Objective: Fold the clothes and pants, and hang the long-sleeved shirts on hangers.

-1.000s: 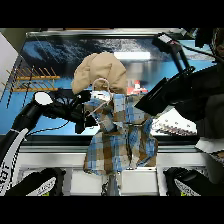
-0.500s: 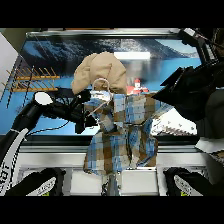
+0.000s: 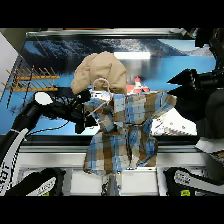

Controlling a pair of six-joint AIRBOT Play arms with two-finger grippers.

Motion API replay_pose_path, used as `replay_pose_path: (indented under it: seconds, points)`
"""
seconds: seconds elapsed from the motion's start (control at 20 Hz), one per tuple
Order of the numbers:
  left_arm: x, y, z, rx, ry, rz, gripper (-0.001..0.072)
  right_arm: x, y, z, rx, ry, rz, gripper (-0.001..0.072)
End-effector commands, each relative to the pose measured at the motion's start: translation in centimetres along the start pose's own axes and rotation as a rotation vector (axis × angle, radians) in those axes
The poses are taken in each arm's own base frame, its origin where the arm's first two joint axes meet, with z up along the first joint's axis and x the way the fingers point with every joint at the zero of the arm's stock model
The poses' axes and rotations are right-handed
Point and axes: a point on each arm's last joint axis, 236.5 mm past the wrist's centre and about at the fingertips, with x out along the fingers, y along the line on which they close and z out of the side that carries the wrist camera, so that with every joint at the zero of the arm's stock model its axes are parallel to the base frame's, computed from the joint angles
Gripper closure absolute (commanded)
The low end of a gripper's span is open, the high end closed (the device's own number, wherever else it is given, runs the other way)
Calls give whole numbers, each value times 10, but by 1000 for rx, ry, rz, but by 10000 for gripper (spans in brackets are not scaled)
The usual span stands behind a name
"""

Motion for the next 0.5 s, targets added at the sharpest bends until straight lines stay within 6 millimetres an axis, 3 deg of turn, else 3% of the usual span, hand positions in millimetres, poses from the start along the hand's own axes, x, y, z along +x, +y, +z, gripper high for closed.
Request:
replay_pose_path:
  seconds: [0.0, 0.45]
  points:
    - [0, 0, 0, 0, 1, 0, 690, 5, -12, -12, -92, -102, 110, 40]
    - [0, 0, 0, 0, 1, 1, 690, 53, 8, -16, -107, -46, 254, 41]
